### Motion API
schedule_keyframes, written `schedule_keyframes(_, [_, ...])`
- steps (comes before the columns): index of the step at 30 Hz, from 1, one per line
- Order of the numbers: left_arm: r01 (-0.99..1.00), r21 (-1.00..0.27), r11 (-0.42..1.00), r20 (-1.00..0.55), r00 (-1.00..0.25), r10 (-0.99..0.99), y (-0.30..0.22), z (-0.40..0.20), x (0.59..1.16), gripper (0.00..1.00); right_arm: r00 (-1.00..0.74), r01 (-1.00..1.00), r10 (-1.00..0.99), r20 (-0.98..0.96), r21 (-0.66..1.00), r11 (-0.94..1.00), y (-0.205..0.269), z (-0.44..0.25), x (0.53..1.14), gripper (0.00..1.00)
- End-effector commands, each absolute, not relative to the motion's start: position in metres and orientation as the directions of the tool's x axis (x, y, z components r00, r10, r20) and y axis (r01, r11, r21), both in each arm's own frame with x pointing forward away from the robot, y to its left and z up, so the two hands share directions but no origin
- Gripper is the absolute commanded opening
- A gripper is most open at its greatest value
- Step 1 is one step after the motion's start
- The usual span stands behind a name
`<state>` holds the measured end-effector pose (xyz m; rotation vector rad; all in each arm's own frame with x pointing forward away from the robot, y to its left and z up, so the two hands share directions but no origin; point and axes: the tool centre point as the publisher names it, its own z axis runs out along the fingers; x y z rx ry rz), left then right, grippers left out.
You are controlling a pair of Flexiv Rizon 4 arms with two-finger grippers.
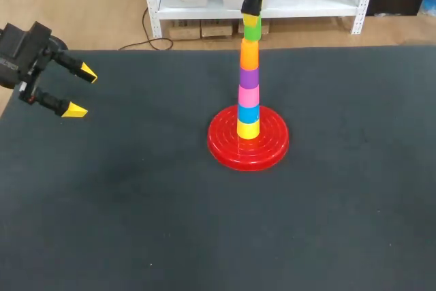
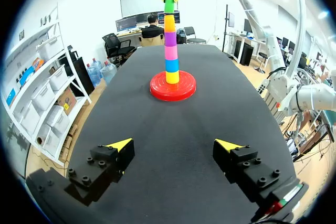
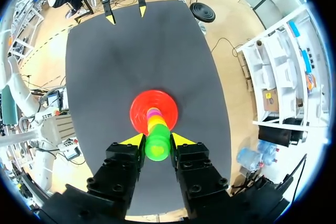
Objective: Pick up and stack the cylinders on the red base in this order: pink,purple,orange,green
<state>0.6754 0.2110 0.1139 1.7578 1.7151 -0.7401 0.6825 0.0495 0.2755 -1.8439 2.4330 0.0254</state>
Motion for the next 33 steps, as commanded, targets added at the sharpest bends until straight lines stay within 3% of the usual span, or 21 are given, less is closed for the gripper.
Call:
schedule_keyframes(1, [1.0, 0.022, -0.015, -0.727, 0.026, 0.686, 0.2109, 0.1133, 0.6747, 1.0, -0.267, -0.962, -0.961, -0.077, -0.04, 0.271, 0.0514, 0.2744, 0.681, 0.0])
schedule_keyframes(33, [1.0, 0.022, -0.015, -0.727, 0.026, 0.686, 0.2109, 0.1133, 0.6747, 1.0, -0.291, -0.957, -0.954, -0.08, 0.006, 0.291, 0.0558, 0.2649, 0.6806, 0.0])
